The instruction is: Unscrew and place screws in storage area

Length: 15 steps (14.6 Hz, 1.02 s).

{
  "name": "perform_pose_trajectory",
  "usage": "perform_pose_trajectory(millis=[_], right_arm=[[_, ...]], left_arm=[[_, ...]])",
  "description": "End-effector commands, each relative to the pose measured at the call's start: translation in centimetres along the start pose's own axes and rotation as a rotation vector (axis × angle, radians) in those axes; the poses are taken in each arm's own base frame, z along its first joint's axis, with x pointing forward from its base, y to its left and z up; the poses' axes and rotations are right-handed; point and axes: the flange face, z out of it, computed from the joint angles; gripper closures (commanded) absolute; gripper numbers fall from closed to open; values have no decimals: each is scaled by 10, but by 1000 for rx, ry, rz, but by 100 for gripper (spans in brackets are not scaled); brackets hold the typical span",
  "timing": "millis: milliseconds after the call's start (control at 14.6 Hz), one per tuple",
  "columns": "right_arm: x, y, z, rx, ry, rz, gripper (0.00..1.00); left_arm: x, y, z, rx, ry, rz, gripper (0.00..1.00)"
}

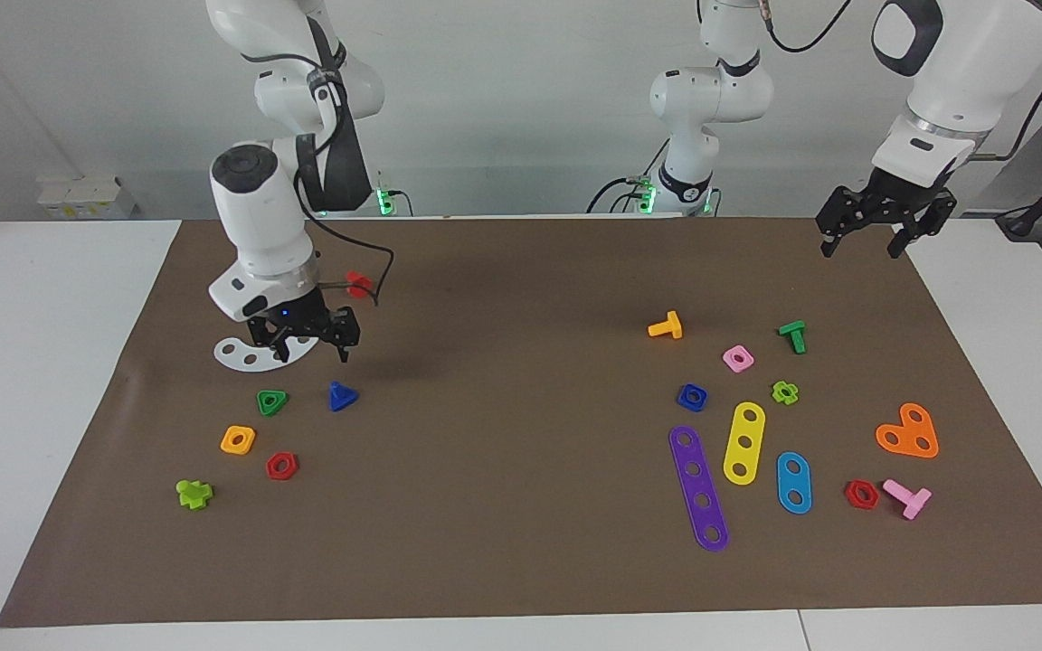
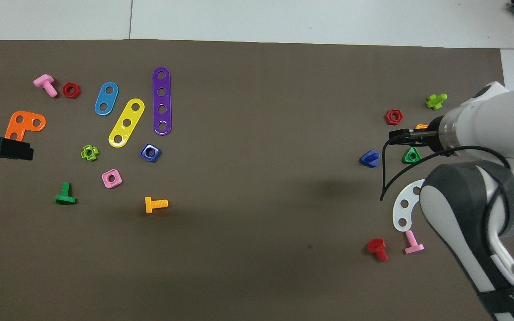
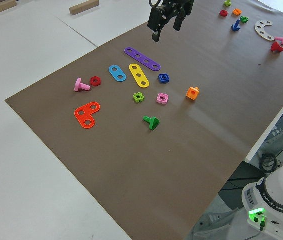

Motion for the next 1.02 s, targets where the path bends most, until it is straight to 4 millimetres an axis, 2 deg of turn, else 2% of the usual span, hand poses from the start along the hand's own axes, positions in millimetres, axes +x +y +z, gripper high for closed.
perform_pose_trajectory(millis=[0, 205, 410, 478, 546, 615, 751, 956], right_arm=[[14, 4, -51, 2, -16, 16, 1], [12, 0, -90, -1, -45, 7, 1], [12, 1, -115, 34, -71, 21, 1], [11, 4, -118, 34, -79, 26, 1], [9, 8, -121, 32, -84, 29, 1], [6, 9, -123, 31, -98, 28, 1], [2, 17, -122, 26, -125, 32, 1], [-2, 25, -121, 54, -141, 35, 0]], left_arm=[[-6, 1, -2, 18, 8, 13, 0], [0, 1, 4, 0, -7, 9, 0], [32, -5, -6, -36, -45, -7, 0], [47, -8, -9, -35, -59, -10, 0], [53, -10, -13, -33, -58, -13, 0], [52, -17, -15, -27, -51, -25, 0], [45, -12, -4, -26, -71, -5, 0], [42, -9, -3, -27, -62, 3, 0]])
